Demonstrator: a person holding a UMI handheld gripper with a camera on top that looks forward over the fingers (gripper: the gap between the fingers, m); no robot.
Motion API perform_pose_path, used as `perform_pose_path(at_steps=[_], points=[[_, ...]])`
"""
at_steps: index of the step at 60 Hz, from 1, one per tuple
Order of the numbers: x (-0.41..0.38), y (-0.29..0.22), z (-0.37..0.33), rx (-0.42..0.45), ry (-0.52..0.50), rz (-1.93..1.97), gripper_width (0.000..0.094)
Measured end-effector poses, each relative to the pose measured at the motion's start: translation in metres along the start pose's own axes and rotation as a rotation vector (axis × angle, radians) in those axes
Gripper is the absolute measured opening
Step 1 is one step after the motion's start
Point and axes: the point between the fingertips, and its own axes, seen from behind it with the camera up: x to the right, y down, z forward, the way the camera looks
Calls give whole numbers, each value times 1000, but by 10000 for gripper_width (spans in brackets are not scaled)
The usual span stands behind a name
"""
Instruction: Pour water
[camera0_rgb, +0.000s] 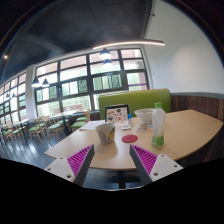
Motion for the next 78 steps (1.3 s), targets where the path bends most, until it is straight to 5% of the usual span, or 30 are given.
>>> perform_pose_path(at_steps=[26, 43, 44, 47, 64, 78], points=[[141, -21, 41, 58, 240, -130, 798], [198, -44, 153, 95, 246, -92, 803], [206, -48, 156, 108, 239, -96, 788], [212, -48, 170, 101, 250, -102, 439], [209, -49, 187, 97, 293, -213, 302], [181, -82, 184, 43, 376, -494, 300]])
